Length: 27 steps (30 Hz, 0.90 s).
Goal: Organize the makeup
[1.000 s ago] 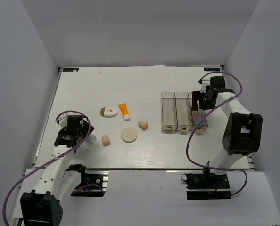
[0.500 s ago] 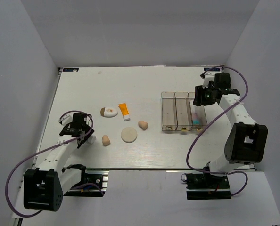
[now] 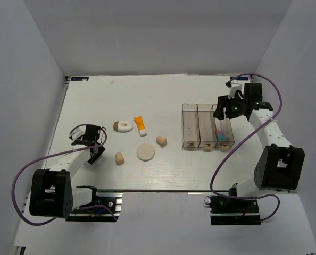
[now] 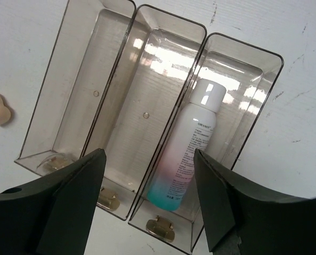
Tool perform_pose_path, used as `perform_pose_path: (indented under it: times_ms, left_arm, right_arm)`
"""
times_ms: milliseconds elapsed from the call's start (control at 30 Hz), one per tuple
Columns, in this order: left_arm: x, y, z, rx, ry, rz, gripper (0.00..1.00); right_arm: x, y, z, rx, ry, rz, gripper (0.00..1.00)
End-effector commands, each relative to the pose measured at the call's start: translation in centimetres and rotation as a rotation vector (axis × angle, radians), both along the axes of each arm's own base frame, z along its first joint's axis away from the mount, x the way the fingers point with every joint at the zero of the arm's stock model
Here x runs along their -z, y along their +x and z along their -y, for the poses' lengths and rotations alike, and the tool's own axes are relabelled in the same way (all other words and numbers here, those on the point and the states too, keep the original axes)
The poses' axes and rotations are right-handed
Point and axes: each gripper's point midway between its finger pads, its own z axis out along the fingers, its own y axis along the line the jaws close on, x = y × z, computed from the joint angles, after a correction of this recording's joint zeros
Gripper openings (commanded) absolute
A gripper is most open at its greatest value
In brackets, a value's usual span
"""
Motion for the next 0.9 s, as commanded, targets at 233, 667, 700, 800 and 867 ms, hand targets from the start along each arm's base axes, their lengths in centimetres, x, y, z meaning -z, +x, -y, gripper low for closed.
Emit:
perform_pose_path:
  times_ms: [233,667,700,800,867]
  left_arm:
    - [-7.7,5.3,6.2,0.379,-0.177,0.326,0.0]
    - [-20.6,10.8,22.6,1.006,-0.671,0.74,0.0]
    - [-21.1,10.7,24.5,1.056,-0.694,0.733,0.0]
    - [-22.5,12.7,28.6,1.149,-0.734,0.735,0.0]
    - [-25.1,13.0,32.2,1.238,-0.76,0.778,0.0]
  right_arm:
    - [-3.0,-0.4,-1.7,-0.097,0.067,0.114,0.39]
    - [-3.6,0.7,-1.1,-0.044,0.054,0.149,0.0]
    - [-3.7,0.9,-0.7,-0.019,0.048,0.152,0.0]
    - [-3.8,1.6,0.7,0.06,-0.002,0.18,0.0]
    - [-4.1,2.1,1.9,0.138,-0.035,0.204,0.0]
